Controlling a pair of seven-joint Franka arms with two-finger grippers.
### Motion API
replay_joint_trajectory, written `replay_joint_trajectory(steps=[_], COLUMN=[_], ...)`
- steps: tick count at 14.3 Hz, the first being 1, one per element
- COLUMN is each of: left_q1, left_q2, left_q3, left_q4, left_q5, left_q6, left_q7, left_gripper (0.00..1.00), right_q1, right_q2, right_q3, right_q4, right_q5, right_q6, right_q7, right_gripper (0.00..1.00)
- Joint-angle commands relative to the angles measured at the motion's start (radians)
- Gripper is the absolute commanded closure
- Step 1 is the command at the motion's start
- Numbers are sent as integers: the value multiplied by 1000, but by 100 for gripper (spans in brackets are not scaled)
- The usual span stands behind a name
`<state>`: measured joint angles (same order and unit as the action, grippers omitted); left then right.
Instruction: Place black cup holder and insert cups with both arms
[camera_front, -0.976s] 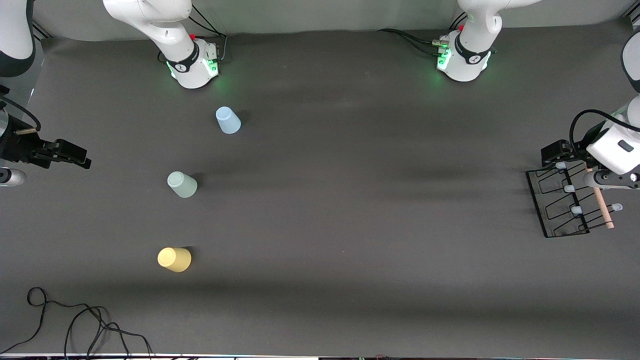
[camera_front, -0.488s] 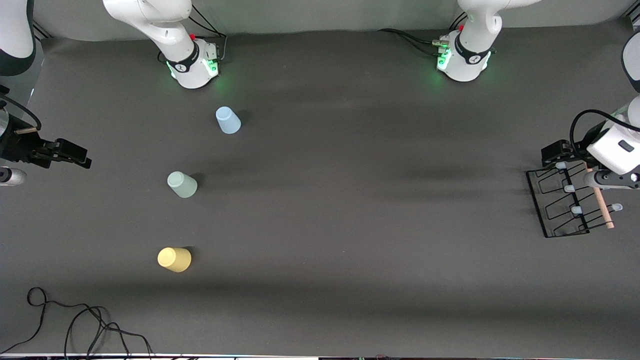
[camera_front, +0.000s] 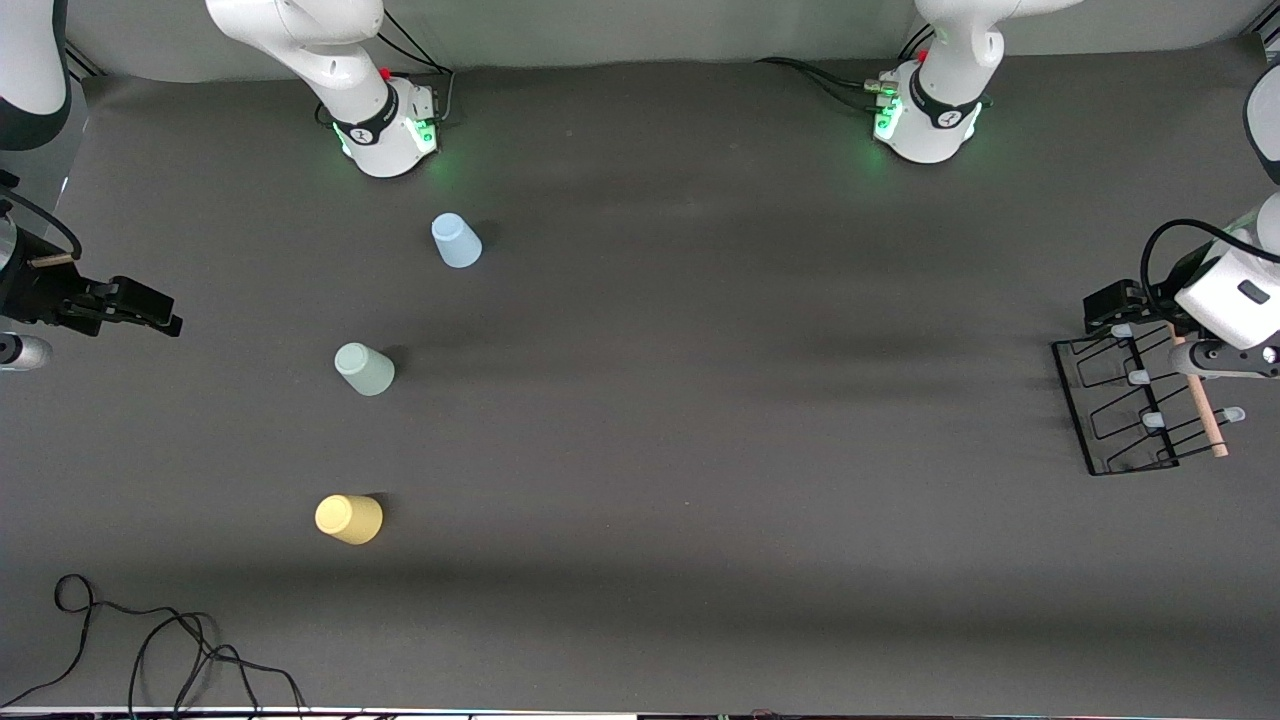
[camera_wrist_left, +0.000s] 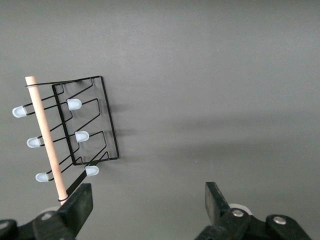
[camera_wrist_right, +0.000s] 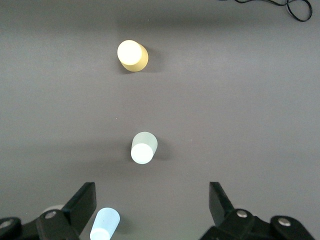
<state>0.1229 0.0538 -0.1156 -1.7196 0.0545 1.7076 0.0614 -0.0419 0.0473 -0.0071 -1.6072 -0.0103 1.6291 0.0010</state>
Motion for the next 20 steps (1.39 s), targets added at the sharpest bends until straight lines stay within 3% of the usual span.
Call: replay_joint_trajectory(steps=[1, 15, 20], left_q1=[-5, 1, 144], left_q2=[-15, -15, 17], left_q3=[8, 16, 19], left_q4=[-17, -17, -21], left_q5=[-10, -7, 8], left_q6=[18, 7, 18], left_q7=[11, 17, 202], left_gripper=[0, 0, 0], right_q1=[-1, -1, 0], right_q2=[-11, -7, -6], right_q3=[-1, -1, 1], right_q4=[3, 3, 3], right_q5=[15, 16, 16], right_q6=[3, 5, 5], right_q7=[-19, -19, -18], right_gripper=[0, 0, 0])
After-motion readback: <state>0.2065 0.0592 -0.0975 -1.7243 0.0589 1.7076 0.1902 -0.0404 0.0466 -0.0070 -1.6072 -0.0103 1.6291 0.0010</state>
